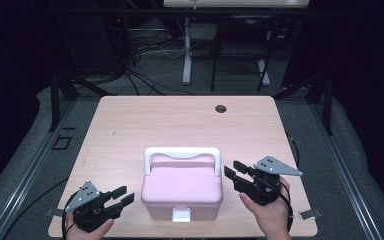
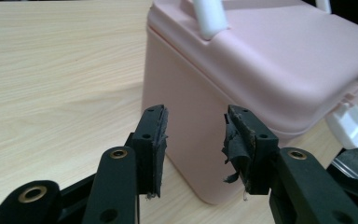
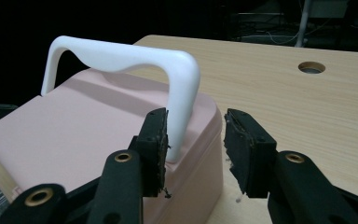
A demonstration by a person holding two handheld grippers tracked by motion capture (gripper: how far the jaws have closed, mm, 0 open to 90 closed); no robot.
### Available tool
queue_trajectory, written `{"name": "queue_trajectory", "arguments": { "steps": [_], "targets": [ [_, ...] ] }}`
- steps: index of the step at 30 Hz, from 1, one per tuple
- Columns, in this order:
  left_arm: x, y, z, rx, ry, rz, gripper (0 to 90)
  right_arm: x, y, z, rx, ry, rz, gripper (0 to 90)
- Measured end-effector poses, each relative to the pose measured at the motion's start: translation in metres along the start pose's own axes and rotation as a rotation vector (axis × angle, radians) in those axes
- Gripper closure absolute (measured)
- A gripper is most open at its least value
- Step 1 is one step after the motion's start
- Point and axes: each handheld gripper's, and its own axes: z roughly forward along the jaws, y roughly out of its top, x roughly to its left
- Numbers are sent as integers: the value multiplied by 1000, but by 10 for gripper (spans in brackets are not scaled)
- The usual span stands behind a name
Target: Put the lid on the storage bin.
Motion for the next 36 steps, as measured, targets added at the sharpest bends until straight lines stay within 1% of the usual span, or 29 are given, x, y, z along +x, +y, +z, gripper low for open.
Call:
{"name": "queue_trajectory", "arguments": {
  "steps": [1, 3, 5, 8, 9, 10, 13, 15, 17, 20, 21, 22, 23, 27, 29, 31, 32, 34, 36],
  "targets": [
    [2, 1, 1, -11, -5, -10, 560, 0, 0, 0, -2, -3, 1, 575],
    [5, 5, 2, -16, -4, -27, 541, -1, 0, -1, -1, -12, -3, 562],
    [8, 9, 4, -18, 0, -24, 526, -2, 0, -1, -4, -18, -1, 557],
    [14, 14, 9, -18, 18, -27, 519, -5, -1, 0, -7, -29, 3, 551],
    [17, 16, 12, -12, 30, -28, 517, -6, -1, 1, -5, -31, 3, 549],
    [21, 17, 15, -17, 38, -34, 517, -7, -2, 1, -5, -34, 3, 546],
    [30, 17, 23, -11, 63, -47, 513, -12, -7, 2, 2, -68, -5, 526],
    [35, 16, 27, -6, 79, -58, 513, -18, -14, 4, 8, -85, 6, 510],
    [38, 13, 29, 3, 82, -67, 513, -23, -20, 5, 19, -103, 15, 507],
    [41, 8, 31, 4, 83, -77, 512, -29, -28, 6, 25, -117, 34, 506],
    [42, 6, 32, 0, 88, -77, 512, -31, -31, 6, 25, -125, 34, 505],
    [42, 5, 32, 11, 83, -76, 512, -31, -33, 6, 26, -131, 36, 503],
    [42, 3, 33, 10, 89, -77, 512, -32, -36, 7, 21, -136, 35, 503],
    [44, -1, 36, 20, 95, -68, 510, -36, -47, 8, 20, -159, 35, 503],
    [45, -4, 38, 17, 85, -68, 503, -38, -52, 9, 15, -172, 38, 501],
    [45, -7, 39, 27, 82, -60, 503, -40, -57, 11, 9, -186, 36, 500],
    [45, -8, 39, 32, 84, -62, 503, -41, -59, 11, 9, -190, 36, 500],
    [46, -10, 40, 39, 84, -48, 504, -42, -62, 13, 7, -193, 42, 500],
    [45, -12, 42, 44, 89, -42, 504, -44, -66, 14, 9, -193, 45, 499]
  ]
}}
